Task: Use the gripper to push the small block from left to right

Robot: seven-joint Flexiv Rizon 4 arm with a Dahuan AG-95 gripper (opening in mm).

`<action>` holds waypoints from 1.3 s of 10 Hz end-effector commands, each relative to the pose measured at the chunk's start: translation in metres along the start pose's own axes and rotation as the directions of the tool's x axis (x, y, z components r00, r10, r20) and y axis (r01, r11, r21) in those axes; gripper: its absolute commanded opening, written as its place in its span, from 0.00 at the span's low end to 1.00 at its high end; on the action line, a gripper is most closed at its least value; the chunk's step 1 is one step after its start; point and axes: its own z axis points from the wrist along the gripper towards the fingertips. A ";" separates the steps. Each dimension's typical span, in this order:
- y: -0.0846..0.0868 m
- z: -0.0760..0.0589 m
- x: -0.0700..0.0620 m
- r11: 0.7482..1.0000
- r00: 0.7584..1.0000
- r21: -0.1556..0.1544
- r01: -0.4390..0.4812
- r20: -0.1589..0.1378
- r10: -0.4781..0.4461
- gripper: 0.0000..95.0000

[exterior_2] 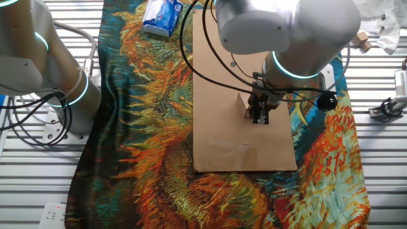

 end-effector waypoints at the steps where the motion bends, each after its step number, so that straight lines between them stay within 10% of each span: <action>1: 0.001 0.000 0.001 1.000 1.000 0.001 -0.003 0.003 0.003 0.00; 13: 0.050 -0.001 -0.011 0.997 0.997 0.002 -0.073 0.006 0.073 0.00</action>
